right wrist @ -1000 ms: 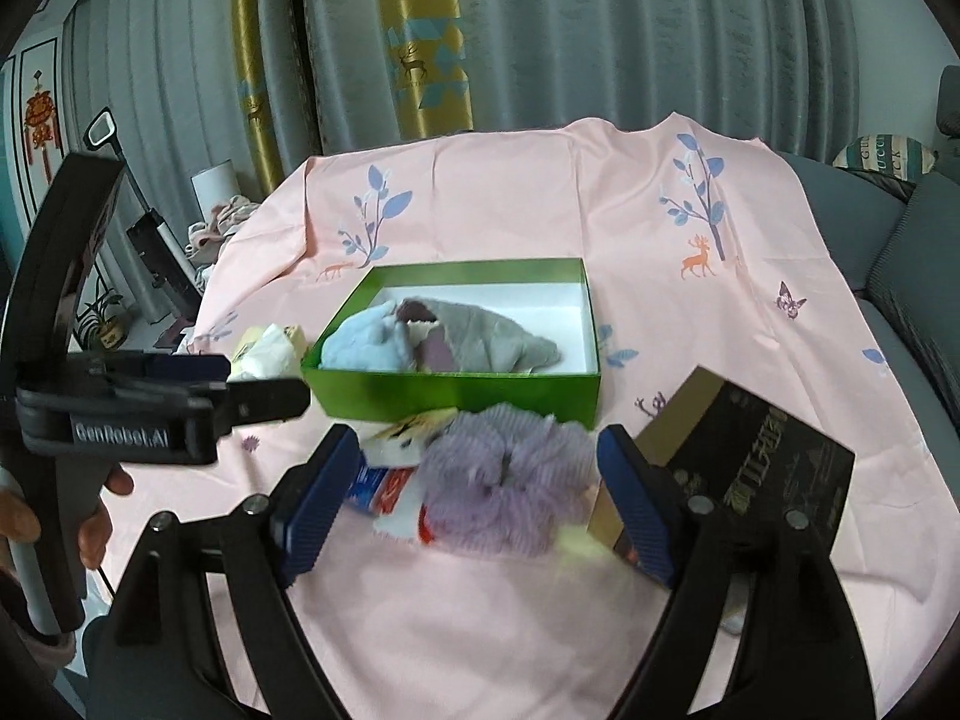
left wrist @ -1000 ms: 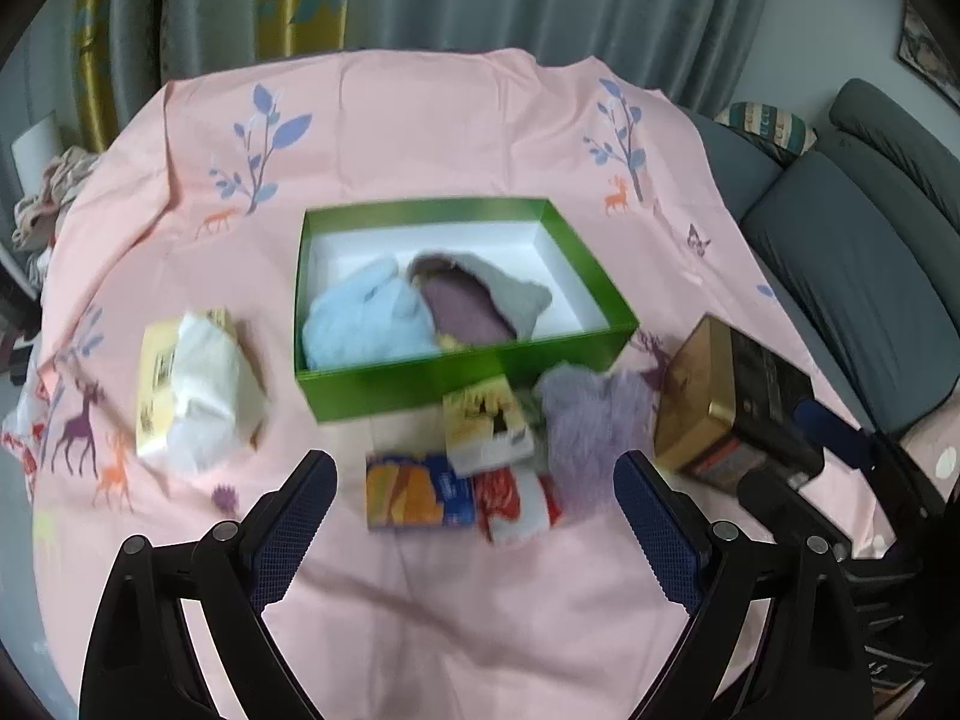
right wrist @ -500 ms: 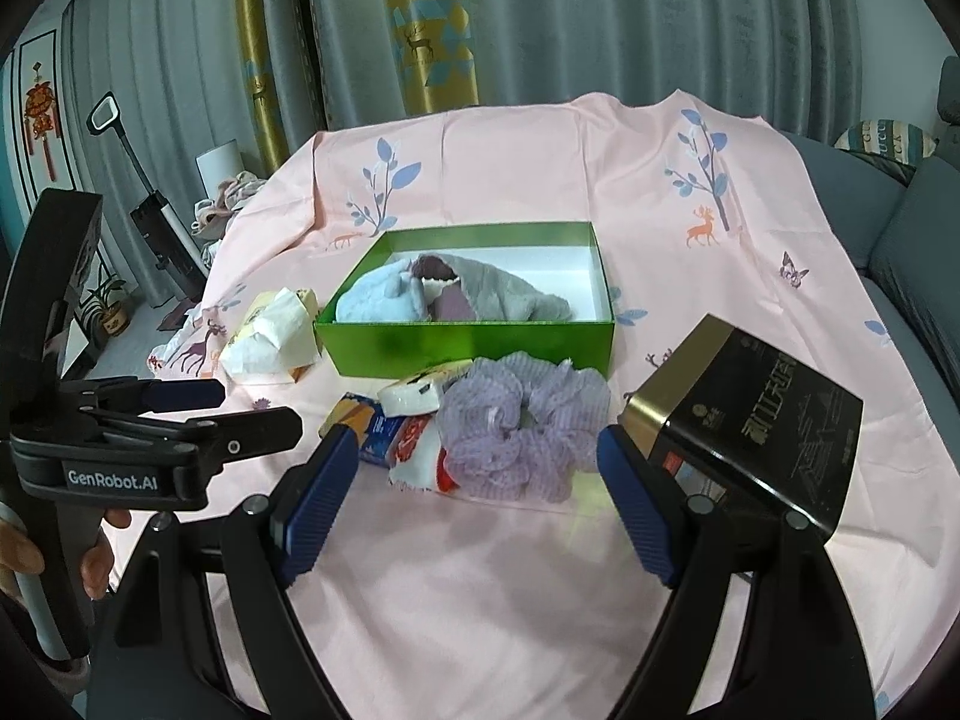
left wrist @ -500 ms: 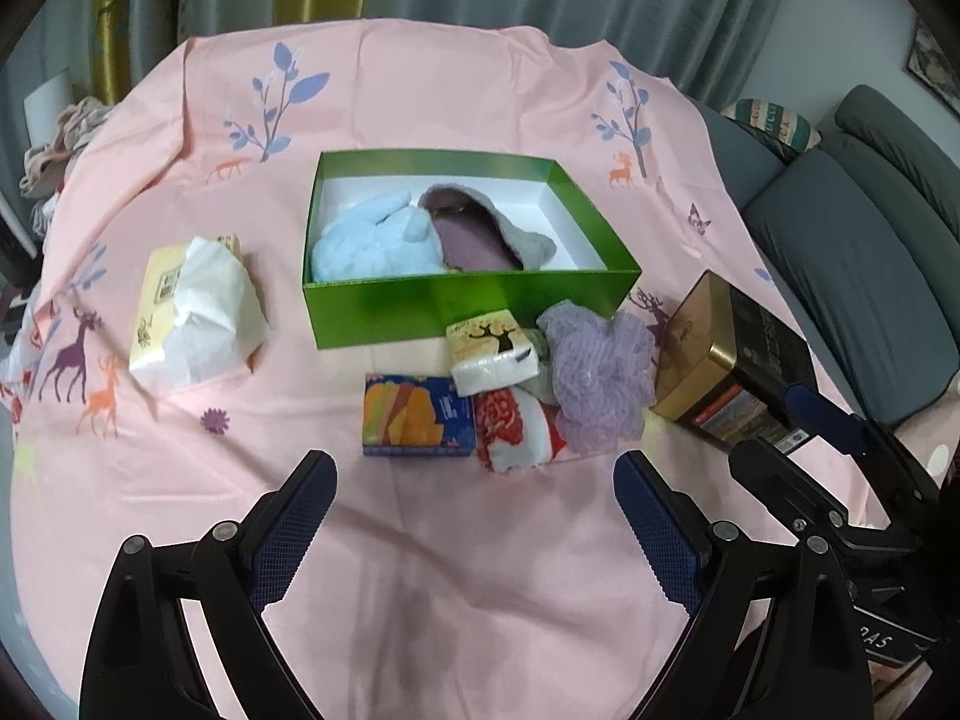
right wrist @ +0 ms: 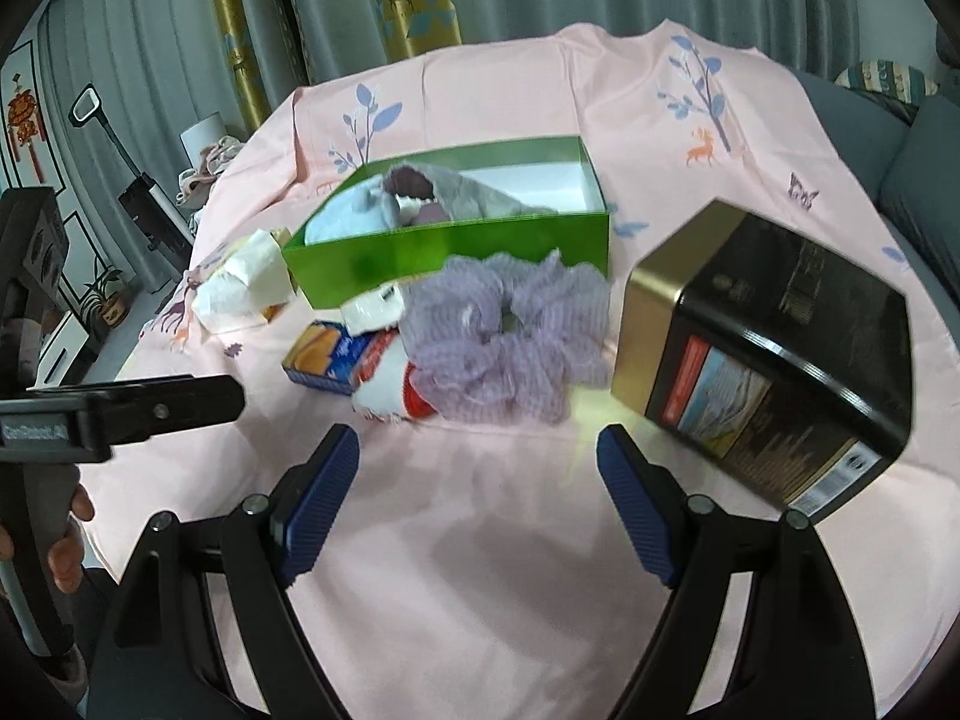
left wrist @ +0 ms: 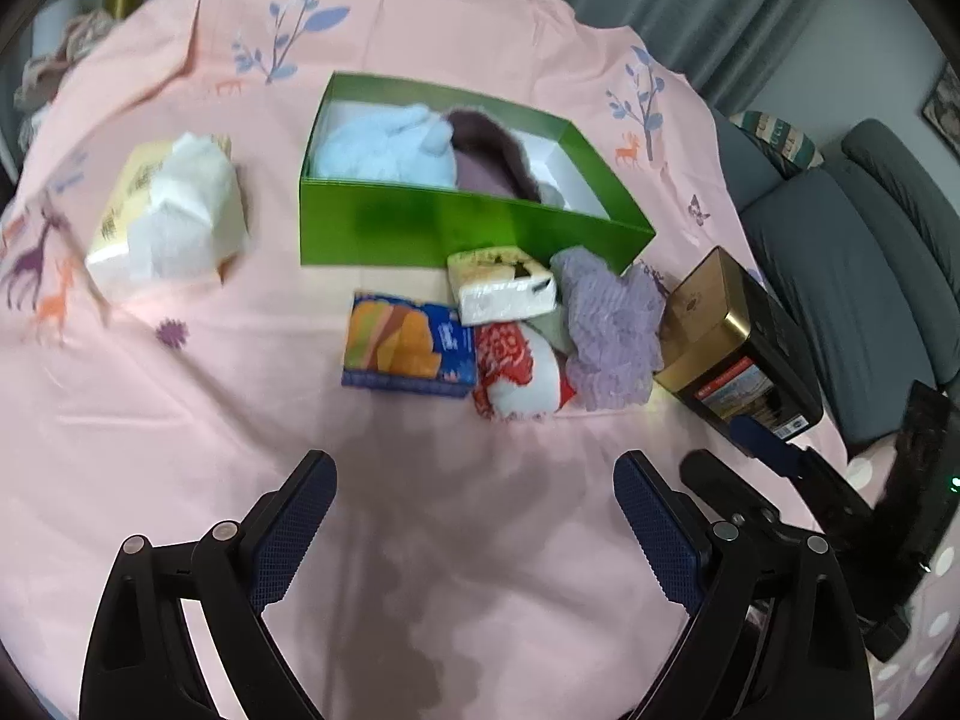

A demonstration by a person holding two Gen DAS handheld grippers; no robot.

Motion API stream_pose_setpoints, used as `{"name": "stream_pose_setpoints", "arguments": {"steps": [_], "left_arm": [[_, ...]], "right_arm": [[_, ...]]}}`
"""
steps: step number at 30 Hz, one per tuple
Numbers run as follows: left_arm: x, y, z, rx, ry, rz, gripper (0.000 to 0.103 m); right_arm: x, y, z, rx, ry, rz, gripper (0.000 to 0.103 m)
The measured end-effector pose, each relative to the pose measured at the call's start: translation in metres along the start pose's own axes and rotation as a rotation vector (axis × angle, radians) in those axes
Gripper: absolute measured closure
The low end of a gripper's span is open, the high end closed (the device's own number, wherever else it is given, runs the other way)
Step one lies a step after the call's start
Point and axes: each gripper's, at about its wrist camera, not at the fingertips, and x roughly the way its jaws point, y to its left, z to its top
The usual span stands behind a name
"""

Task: Organize soft objects
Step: 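Withdraw the left gripper from the green box, then reach the right gripper to the purple mesh pouf and grasp it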

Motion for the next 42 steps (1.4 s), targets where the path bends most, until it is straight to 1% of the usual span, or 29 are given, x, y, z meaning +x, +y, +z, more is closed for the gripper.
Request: {"name": "stream_pose_setpoints", "arguments": {"steps": [4, 8, 9, 10, 12, 13, 14, 15, 16, 17, 18, 20, 23, 24, 26, 28, 29, 31, 32, 33, 34, 35, 36, 39, 42], "left_arm": [[0.008, 0.006, 0.000, -0.011, 0.016, 0.006, 0.009], [0.014, 0.009, 0.004, -0.009, 0.021, 0.000, 0.009], [0.016, 0.009, 0.006, -0.005, 0.022, 0.001, 0.009], [0.017, 0.009, 0.007, -0.001, 0.024, 0.002, 0.009], [0.020, 0.010, 0.009, 0.005, 0.027, 0.003, 0.009], [0.022, 0.010, 0.010, 0.005, 0.029, 0.002, 0.009], [0.023, 0.011, 0.011, 0.004, 0.031, 0.000, 0.009], [0.026, 0.012, 0.012, 0.002, 0.036, -0.003, 0.009], [0.026, 0.012, 0.012, 0.001, 0.039, -0.004, 0.009], [0.028, 0.012, 0.013, 0.000, 0.042, -0.006, 0.009], [0.029, 0.012, 0.013, -0.001, 0.047, -0.013, 0.009], [0.030, 0.012, 0.014, -0.002, 0.052, -0.035, 0.009], [0.029, 0.010, 0.013, -0.005, 0.065, -0.082, 0.009], [0.029, 0.009, 0.012, -0.006, 0.069, -0.095, 0.009], [0.027, 0.007, 0.010, -0.008, 0.079, -0.121, 0.008], [0.025, 0.007, 0.007, -0.007, 0.079, -0.122, 0.008], [0.024, 0.007, 0.006, -0.009, 0.080, -0.119, 0.008], [0.023, 0.008, 0.003, -0.015, 0.084, -0.114, 0.008], [0.023, 0.008, 0.003, -0.017, 0.084, -0.110, 0.008], [0.021, 0.008, 0.003, -0.017, 0.083, -0.109, 0.008], [0.020, 0.007, 0.003, -0.015, 0.080, -0.110, 0.008], [0.019, 0.007, 0.003, -0.013, 0.077, -0.109, 0.008], [0.017, 0.006, 0.003, -0.010, 0.075, -0.105, 0.008], [0.017, 0.006, 0.003, -0.008, 0.074, -0.098, 0.008], [0.020, 0.005, 0.004, -0.009, 0.079, -0.090, 0.008]], "right_arm": [[0.018, -0.004, 0.003, 0.018, 0.009, 0.029, 0.022], [0.035, 0.001, 0.011, -0.008, 0.008, 0.043, 0.024], [0.039, 0.002, 0.014, -0.015, 0.009, 0.045, 0.028], [0.045, 0.003, 0.016, -0.021, 0.012, 0.047, 0.030], [0.056, 0.003, 0.020, -0.022, 0.027, 0.048, 0.041], [0.060, 0.003, 0.021, -0.021, 0.032, 0.050, 0.045], [0.064, 0.002, 0.022, -0.022, 0.036, 0.053, 0.054], [0.067, 0.001, 0.023, -0.023, 0.039, 0.059, 0.068], [0.070, 0.001, 0.023, -0.023, 0.043, 0.079, 0.075], [0.070, 0.000, 0.023, -0.022, 0.044, 0.095, 0.089], [0.068, 0.000, 0.022, -0.020, 0.041, 0.106, 0.097], [0.054, 0.004, 0.022, -0.039, -0.001, 0.122, 0.098], [0.025, 0.015, 0.019, -0.093, -0.046, 0.210, 0.098], [0.019, 0.020, 0.016, -0.110, -0.041, 0.243, 0.098], [0.011, 0.031, 0.008, -0.138, -0.001, 0.307, 0.098], [0.006, 0.039, -0.003, -0.181, 0.024, 0.292, 0.099], [0.003, 0.038, -0.007, -0.183, 0.025, 0.284, 0.100], [0.003, 0.031, -0.008, -0.177, 0.020, 0.213, 0.098], [0.005, 0.024, -0.006, -0.161, 0.018, 0.168, 0.094], [0.006, 0.018, -0.003, -0.141, 0.013, 0.145, 0.079], [0.008, 0.012, -0.001, -0.124, 0.001, 0.127, 0.068], [0.010, 0.005, 0.002, -0.105, -0.017, 0.098, 0.043], [0.013, 0.000, 0.005, -0.088, -0.031, 0.074, 0.029], [0.033, -0.017, 0.016, -0.049, -0.015, 0.037, 0.030], [0.057, -0.023, 0.027, -0.020, 0.017, 0.039, 0.030]]}}
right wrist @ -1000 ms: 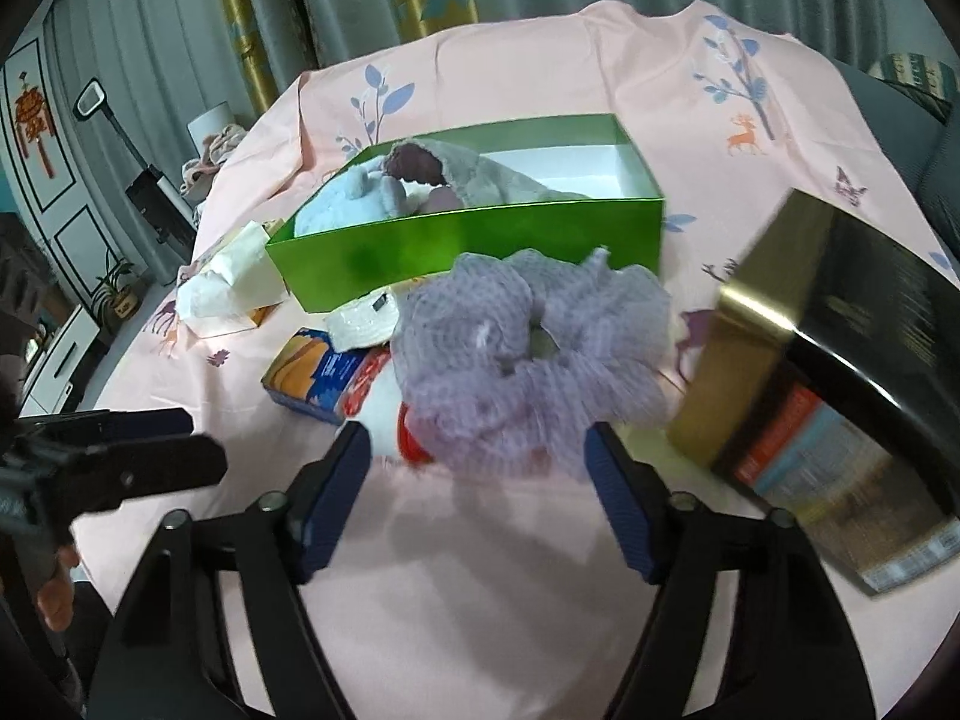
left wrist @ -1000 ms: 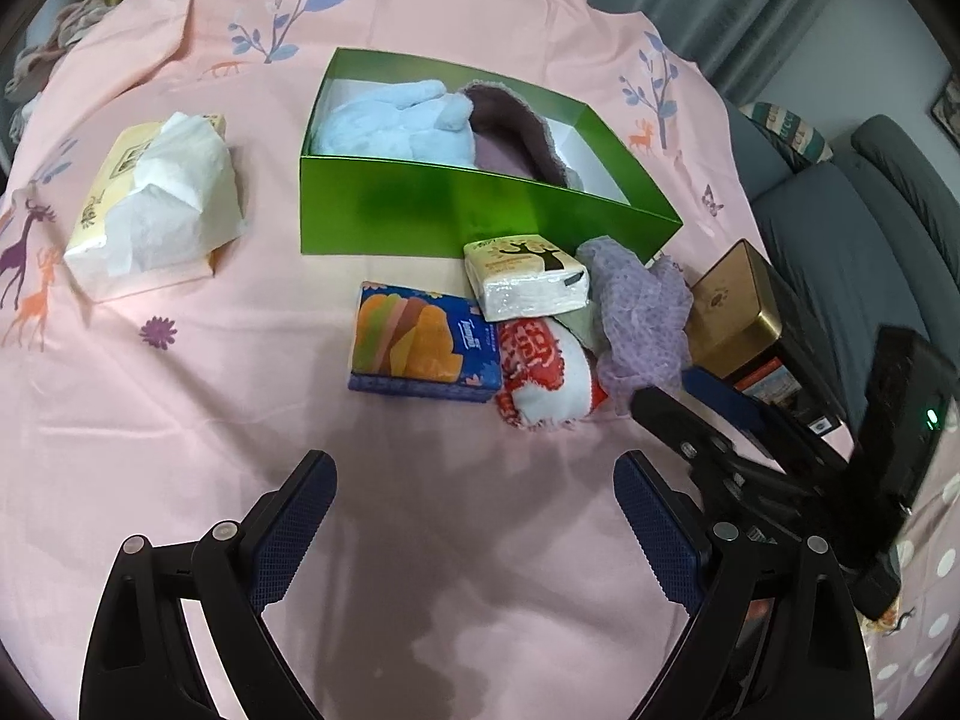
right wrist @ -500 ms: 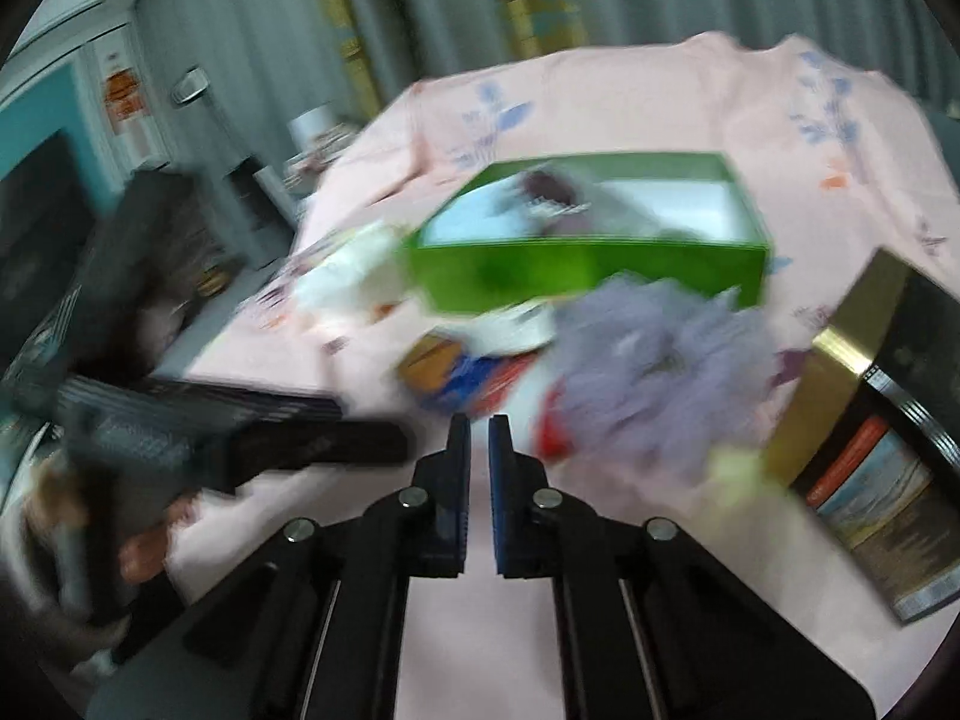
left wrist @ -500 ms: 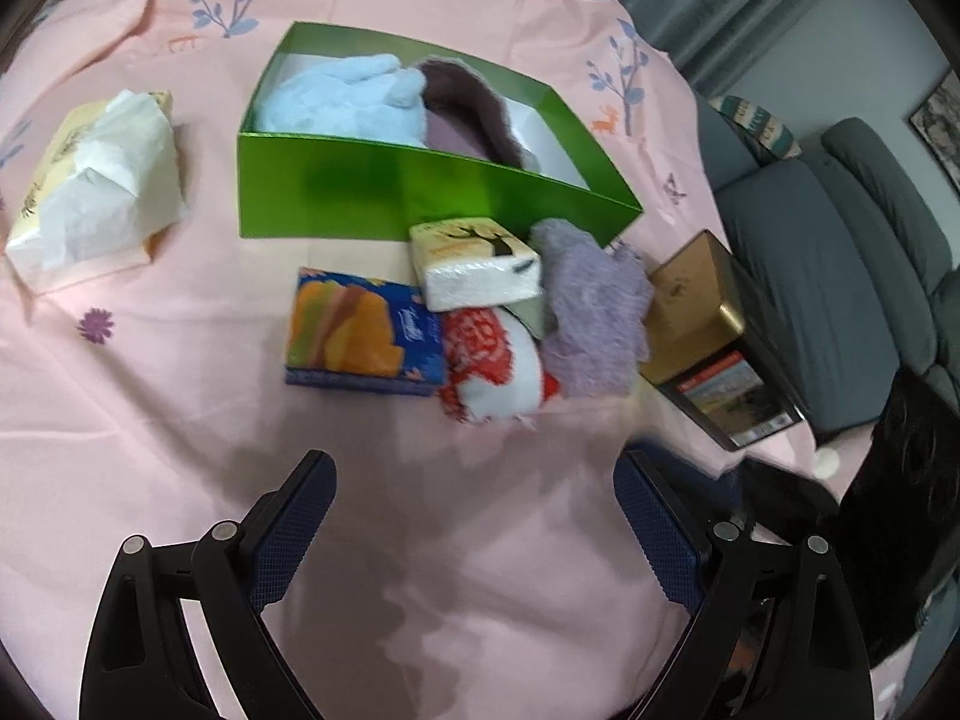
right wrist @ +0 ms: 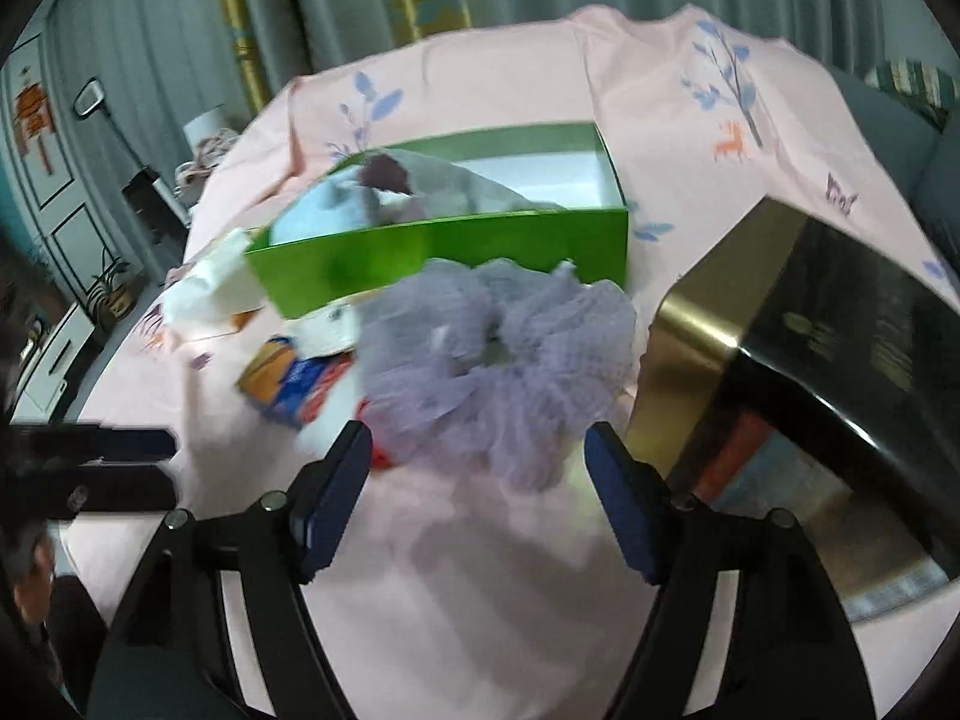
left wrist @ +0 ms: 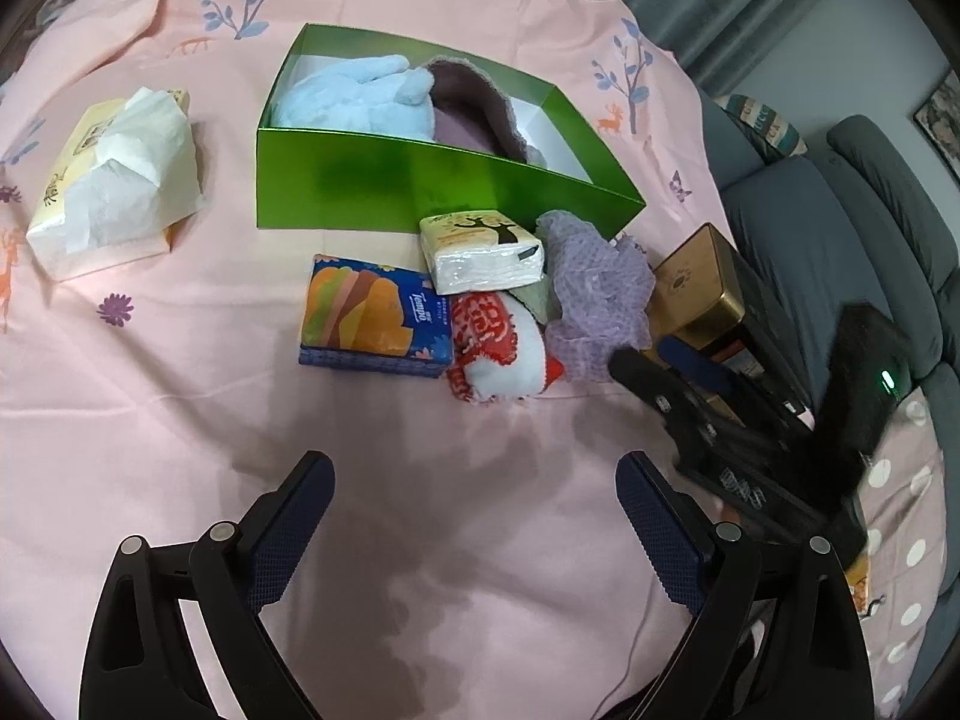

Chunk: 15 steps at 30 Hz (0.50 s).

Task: Organize soft objects
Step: 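Reach the right gripper to the purple mesh pouf and grasp it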

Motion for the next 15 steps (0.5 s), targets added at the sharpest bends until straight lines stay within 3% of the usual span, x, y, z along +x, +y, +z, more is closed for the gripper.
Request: {"name": "stream_pose_setpoints", "arguments": {"steps": [2, 4, 5, 6, 11, 15], "left_arm": [[0.002, 0.001, 0.001, -0.004, 0.005, 0.003, 0.008], [0.004, 0.002, 0.001, -0.007, 0.009, 0.005, 0.008], [0.005, 0.003, 0.001, -0.008, 0.011, 0.006, 0.008], [0.006, 0.003, 0.002, -0.007, 0.012, 0.006, 0.008], [0.010, 0.005, 0.004, -0.022, 0.025, -0.013, 0.008], [0.010, 0.000, 0.003, -0.019, 0.032, -0.058, 0.008]], "right_arm": [[0.015, -0.001, 0.004, 0.008, 0.035, 0.027, 0.034], [0.028, 0.002, 0.003, 0.003, 0.083, 0.050, 0.061], [0.034, 0.003, 0.001, 0.000, 0.104, 0.056, 0.083], [0.035, 0.003, 0.000, 0.002, 0.107, 0.069, 0.090], [0.009, 0.016, -0.002, -0.033, 0.058, 0.131, 0.097], [-0.020, 0.040, -0.023, -0.087, 0.087, 0.269, 0.096]]}}
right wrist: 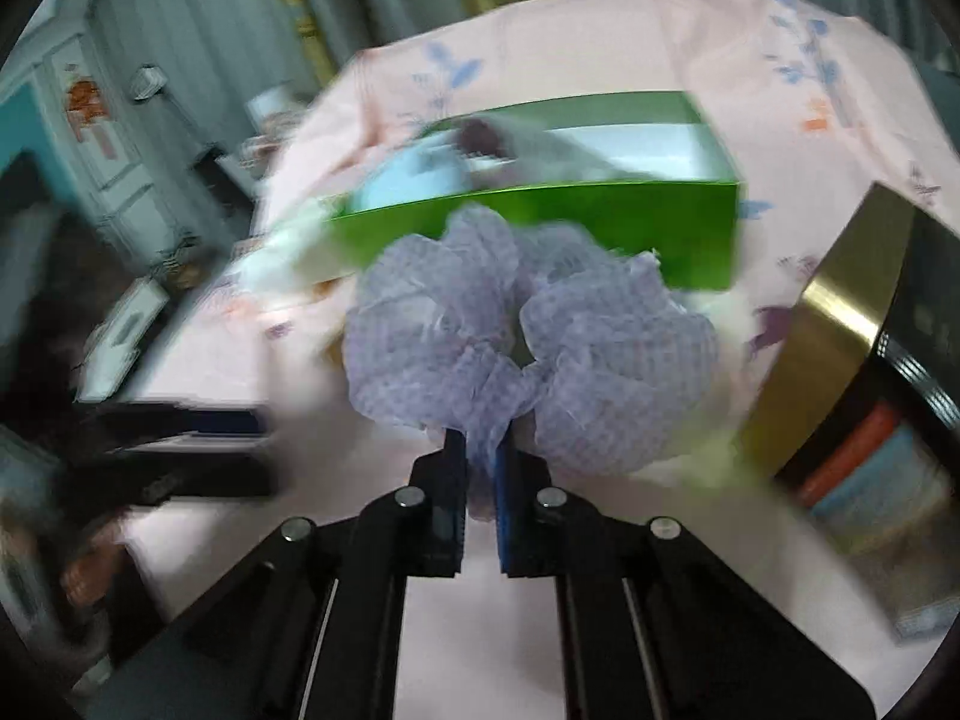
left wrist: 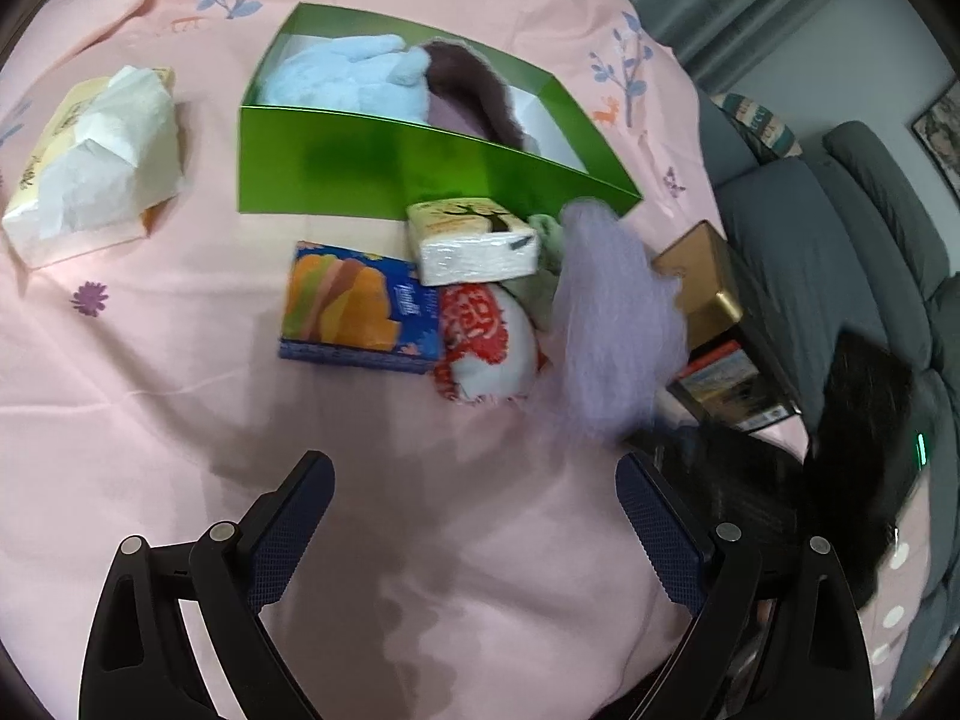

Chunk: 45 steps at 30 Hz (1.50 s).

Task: Organize soft objects
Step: 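Reach the right gripper to the purple mesh pouf and grasp it, then carry the purple pouf over the green box with both grippers holding it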

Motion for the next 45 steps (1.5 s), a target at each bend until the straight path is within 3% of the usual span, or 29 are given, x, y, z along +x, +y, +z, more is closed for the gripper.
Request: {"name": "stream_pose_setpoints", "arguments": {"steps": [5, 7, 8, 9, 11, 16, 18, 20, 22, 24, 27, 37, 45], "left_arm": [[0.009, -0.009, -0.009, 0.028, 0.043, -0.003, 0.008], [0.012, -0.008, -0.015, 0.035, 0.051, 0.027, 0.008], [0.014, -0.006, -0.018, 0.032, 0.061, 0.031, 0.008], [0.015, -0.005, -0.019, 0.027, 0.066, 0.029, 0.015], [0.016, -0.002, -0.023, 0.016, 0.073, 0.033, 0.030], [0.015, 0.000, -0.027, 0.000, 0.072, 0.025, 0.053], [0.012, 0.000, -0.028, 0.003, 0.064, 0.023, 0.072], [0.011, -0.001, -0.029, 0.008, 0.064, 0.023, 0.074], [0.012, -0.001, -0.029, 0.011, 0.068, 0.020, 0.079], [0.013, 0.000, -0.030, 0.004, 0.070, 0.017, 0.081], [0.009, 0.001, -0.031, 0.000, 0.061, 0.019, 0.081], [-0.051, -0.031, -0.014, 0.091, -0.083, 0.002, 0.081], [-0.084, -0.055, 0.010, 0.173, -0.175, 0.030, 0.081]], "right_arm": [[0.001, 0.032, -0.032, -0.046, 0.112, 0.076, 0.090], [0.000, 0.034, -0.039, -0.039, 0.132, 0.073, 0.083], [-0.002, 0.032, -0.039, -0.030, 0.137, 0.064, 0.071], [-0.005, 0.030, -0.040, -0.021, 0.132, 0.057, 0.058], [-0.013, 0.025, -0.041, -0.001, 0.107, 0.031, 0.047], [-0.012, 0.016, -0.042, 0.022, 0.094, -0.026, 0.035], [-0.008, 0.016, -0.042, 0.018, 0.099, -0.019, 0.035], [-0.001, 0.020, -0.041, -0.004, 0.099, -0.017, 0.039], [0.004, 0.023, -0.040, -0.026, 0.101, -0.017, 0.057], [0.011, 0.028, -0.037, -0.045, 0.105, -0.022, 0.083], [0.011, 0.040, -0.034, -0.105, 0.085, -0.052, 0.093], [-0.036, 0.060, 0.001, -0.187, -0.058, -0.121, 0.094], [-0.062, 0.071, 0.029, -0.221, -0.163, -0.137, 0.094]]}}
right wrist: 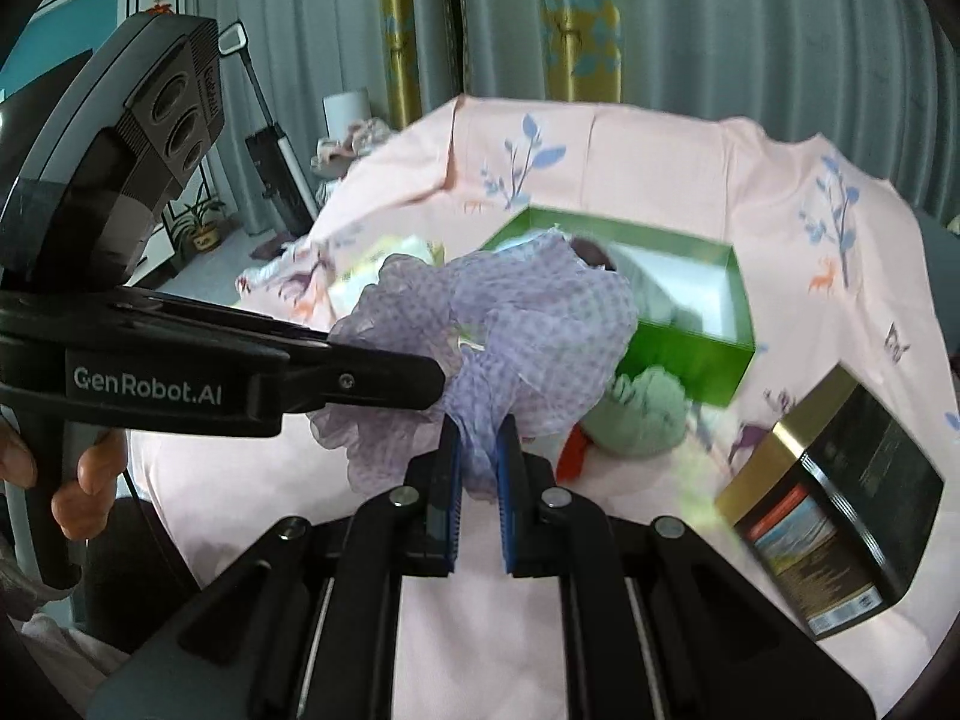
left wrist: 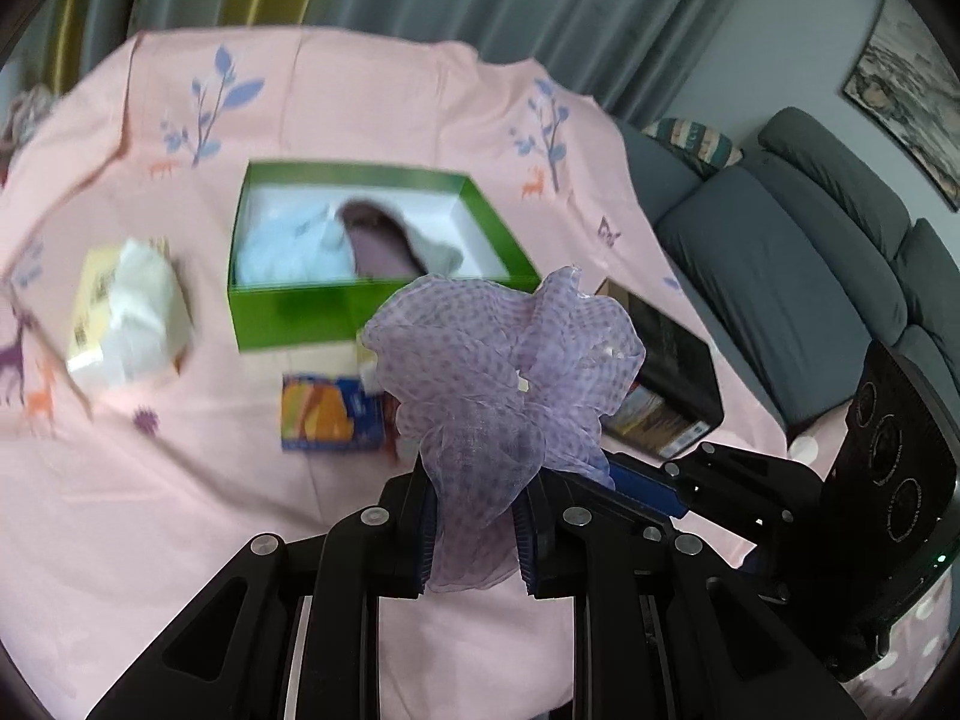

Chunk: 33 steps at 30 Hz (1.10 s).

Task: Organize soft objects
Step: 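Carry the purple pouf over the green box with both grippers holding it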

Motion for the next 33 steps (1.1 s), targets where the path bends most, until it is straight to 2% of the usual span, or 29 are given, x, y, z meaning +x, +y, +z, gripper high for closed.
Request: {"name": "stream_pose_setpoints", "arguments": {"steps": [15, 24, 33], "left_arm": [[-0.020, -0.027, 0.054, 0.095, -0.092, 0.035, 0.081], [-0.011, -0.036, 0.082, 0.133, -0.106, 0.056, 0.081], [0.020, -0.038, 0.117, 0.145, -0.084, 0.080, 0.081]], "right_arm": [[-0.014, -0.012, 0.040, -0.012, -0.126, -0.026, 0.093], [-0.011, -0.029, 0.057, -0.004, -0.148, -0.041, 0.093], [0.012, -0.055, 0.078, 0.013, -0.140, -0.073, 0.093]]}}
